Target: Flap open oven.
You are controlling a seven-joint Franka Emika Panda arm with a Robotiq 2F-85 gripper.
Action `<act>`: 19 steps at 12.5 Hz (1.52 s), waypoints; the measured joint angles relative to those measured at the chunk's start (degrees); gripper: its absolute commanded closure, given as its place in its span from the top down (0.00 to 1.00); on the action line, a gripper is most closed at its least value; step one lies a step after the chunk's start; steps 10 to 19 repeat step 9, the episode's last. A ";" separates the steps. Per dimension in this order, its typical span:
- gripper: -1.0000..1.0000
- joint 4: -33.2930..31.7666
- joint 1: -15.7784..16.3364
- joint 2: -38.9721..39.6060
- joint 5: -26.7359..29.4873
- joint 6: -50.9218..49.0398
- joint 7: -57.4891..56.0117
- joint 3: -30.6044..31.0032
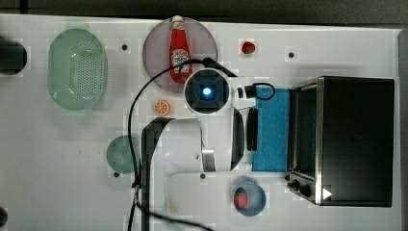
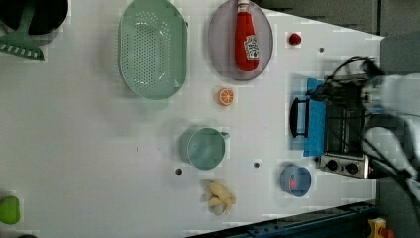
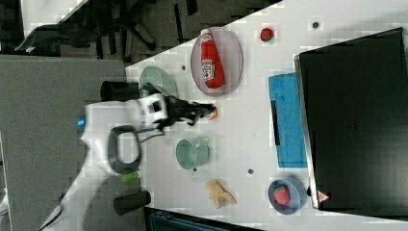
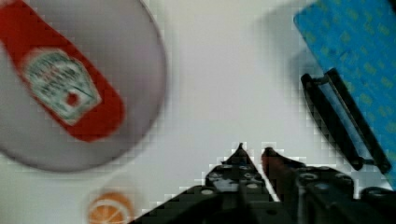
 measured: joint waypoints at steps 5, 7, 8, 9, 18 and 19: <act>0.18 7.39 0.04 -8.57 2.83 -13.62 2.17 -2.23; 0.18 9.29 -0.28 -11.39 2.79 -19.75 4.84 -2.48; 0.18 9.57 -0.37 -12.96 2.79 -22.23 5.37 -2.46; 0.18 9.96 -0.52 -14.23 2.65 -24.79 6.03 -2.38; 0.18 9.96 -0.52 -14.23 2.65 -24.79 6.03 -2.38; 0.18 9.96 -0.52 -14.23 2.65 -24.79 6.03 -2.38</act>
